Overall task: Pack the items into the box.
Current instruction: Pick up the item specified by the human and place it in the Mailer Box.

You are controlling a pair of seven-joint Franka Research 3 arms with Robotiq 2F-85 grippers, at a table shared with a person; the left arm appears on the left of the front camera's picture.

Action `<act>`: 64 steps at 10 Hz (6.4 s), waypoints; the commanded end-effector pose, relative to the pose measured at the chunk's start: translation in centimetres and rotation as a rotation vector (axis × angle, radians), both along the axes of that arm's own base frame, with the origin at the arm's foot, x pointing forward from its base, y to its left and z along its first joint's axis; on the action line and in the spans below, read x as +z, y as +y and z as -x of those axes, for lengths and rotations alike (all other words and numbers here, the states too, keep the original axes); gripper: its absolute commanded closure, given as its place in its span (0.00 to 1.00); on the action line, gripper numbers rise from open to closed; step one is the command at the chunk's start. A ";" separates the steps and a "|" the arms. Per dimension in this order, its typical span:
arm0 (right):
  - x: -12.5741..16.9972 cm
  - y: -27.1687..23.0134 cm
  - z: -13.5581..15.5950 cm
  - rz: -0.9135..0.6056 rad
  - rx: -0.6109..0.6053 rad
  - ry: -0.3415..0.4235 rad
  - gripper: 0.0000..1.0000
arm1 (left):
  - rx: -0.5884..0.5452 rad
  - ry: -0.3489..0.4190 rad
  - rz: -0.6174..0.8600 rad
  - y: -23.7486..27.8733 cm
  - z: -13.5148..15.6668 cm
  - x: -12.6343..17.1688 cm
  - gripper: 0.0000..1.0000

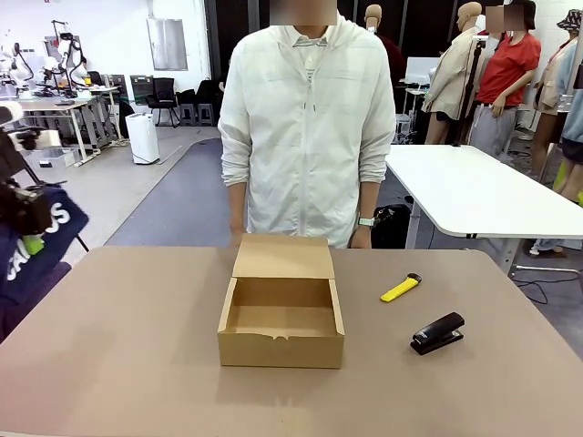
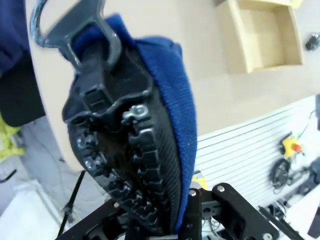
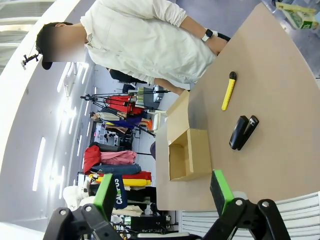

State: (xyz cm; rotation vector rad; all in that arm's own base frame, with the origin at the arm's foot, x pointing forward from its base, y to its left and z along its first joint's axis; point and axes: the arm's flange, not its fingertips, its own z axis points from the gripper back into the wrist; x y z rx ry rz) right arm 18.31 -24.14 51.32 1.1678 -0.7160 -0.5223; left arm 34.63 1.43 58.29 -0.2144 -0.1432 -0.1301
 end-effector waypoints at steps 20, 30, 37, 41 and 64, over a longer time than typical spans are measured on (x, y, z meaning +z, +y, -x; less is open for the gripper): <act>0.4 -0.1 -0.2 0.000 0.002 -0.039 0.00 | -1.643 -0.130 -0.324 -38.5 -14.2 -9.1 1.00; 0.4 -0.1 -0.2 0.000 0.002 -0.039 0.00 | -1.674 0.064 -0.118 -42.8 -17.0 -23.3 1.00; 0.4 -0.1 -0.2 0.000 0.002 -0.039 0.00 | -1.674 0.134 -0.094 -42.8 -16.7 -23.5 0.00; 0.4 -0.1 -0.2 0.000 0.002 -0.039 0.00 | -1.711 0.084 -0.111 -42.1 -15.7 -19.7 0.00; 0.4 -0.1 -0.2 0.000 0.002 -0.039 0.00 | -0.304 -0.197 0.652 1.3 11.2 -6.2 0.00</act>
